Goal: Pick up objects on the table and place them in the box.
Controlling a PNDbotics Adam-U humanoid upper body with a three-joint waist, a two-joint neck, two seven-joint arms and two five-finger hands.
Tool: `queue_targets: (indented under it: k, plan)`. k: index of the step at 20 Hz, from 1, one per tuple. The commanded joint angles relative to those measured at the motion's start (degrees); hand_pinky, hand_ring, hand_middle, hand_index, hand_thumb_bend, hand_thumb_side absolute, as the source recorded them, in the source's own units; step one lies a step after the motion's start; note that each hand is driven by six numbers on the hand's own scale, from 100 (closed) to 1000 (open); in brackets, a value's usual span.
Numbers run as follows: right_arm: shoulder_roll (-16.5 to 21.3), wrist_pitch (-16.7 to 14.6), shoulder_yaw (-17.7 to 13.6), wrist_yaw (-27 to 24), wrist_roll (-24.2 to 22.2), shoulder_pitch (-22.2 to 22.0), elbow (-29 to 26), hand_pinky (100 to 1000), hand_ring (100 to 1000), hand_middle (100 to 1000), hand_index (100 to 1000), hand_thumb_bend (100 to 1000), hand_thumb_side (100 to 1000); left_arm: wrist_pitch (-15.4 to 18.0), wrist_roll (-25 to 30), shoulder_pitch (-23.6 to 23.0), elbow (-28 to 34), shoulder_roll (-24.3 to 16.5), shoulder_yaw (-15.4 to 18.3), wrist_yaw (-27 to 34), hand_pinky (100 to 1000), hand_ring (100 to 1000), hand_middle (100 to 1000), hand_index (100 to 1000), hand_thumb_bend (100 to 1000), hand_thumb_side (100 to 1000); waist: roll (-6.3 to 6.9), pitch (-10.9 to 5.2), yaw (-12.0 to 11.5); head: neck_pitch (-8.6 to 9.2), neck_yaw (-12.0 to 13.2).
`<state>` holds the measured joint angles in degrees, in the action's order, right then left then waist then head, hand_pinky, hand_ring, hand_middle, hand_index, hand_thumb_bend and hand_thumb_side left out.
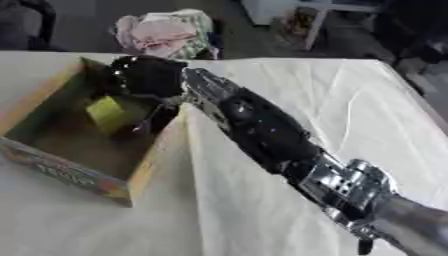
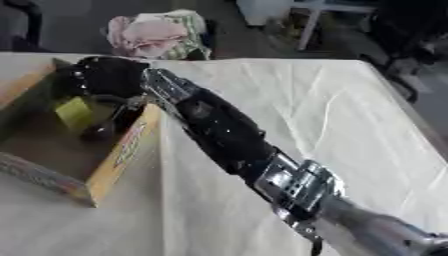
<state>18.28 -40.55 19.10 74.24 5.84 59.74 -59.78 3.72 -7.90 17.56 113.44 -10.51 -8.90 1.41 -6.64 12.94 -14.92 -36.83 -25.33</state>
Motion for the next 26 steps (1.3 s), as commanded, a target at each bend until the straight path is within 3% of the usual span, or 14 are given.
queue_targets:
  k: [1,5,9,10,11,15,18,21,26]
  plan:
    - [2.19,1.08,-1.78,-0.12,0.98,1.23,-3.17,826,904,1000,1000,572,602,0.04,-0.03,0.16,1.15,-0.26,0.15,0.07,489,825,755,801,408,879,0.47,-1.32,0.27,-0.63,0.33]
    - [4.08,3.60,-4.21,-3.02,3.43,1.61,-7.23,814,888,1000,1000,540,578,0.04,-0.27,-0.35,1.15,-0.29,0.39,0.06,489,825,754,801,408,879,0.52,-1.75,1.22,-1.08,1.57]
    - [6.18,6.67,-8.75,-6.16,6.50,0.36,-11.97,820,878,923,1000,461,535,0.05,-0.76,-1.04,1.15,-0.24,0.88,-0.09,489,826,755,801,407,880,0.74,-1.91,3.04,-1.37,3.83]
    - [6.45,7.44,-9.94,-6.93,7.27,-0.66,-12.99,822,877,895,1000,286,634,0.06,-0.95,-1.19,1.15,-0.24,1.07,-0.17,488,826,755,801,408,880,0.88,-1.89,3.66,-1.38,4.66]
    - [6.64,8.21,-11.17,-7.70,8.04,-1.80,-14.01,822,877,886,1000,426,521,0.09,-1.16,-1.33,1.15,-0.25,1.27,-0.24,488,826,755,801,407,880,1.04,-1.84,4.21,-1.33,5.53]
    - [5.59,11.23,-16.04,-10.72,11.06,-6.61,-17.19,822,869,811,967,345,497,0.07,-2.06,-1.71,1.15,-0.30,2.07,-0.61,487,828,756,800,408,881,1.74,-1.32,6.86,-1.25,9.01]
    - [3.13,13.66,-19.81,-13.16,13.50,-10.56,-20.03,821,866,806,960,305,492,0.07,-2.56,-1.74,1.10,-0.29,2.33,-0.82,486,830,757,800,407,883,1.91,-0.88,7.88,-1.03,11.64]
    - [1.10,16.32,-20.80,-15.82,16.16,-14.88,-24.21,818,849,786,947,284,485,0.02,-2.75,-1.76,0.95,-0.32,2.40,-0.92,485,832,758,800,406,885,2.19,-0.41,8.33,-1.48,14.06]
    - [-2.05,20.83,-19.16,-20.33,20.67,-22.21,-30.87,815,831,769,935,241,487,-0.12,-2.92,-2.09,0.72,-0.58,2.41,-0.91,482,836,760,800,405,889,3.08,0.15,9.53,-2.59,17.06]
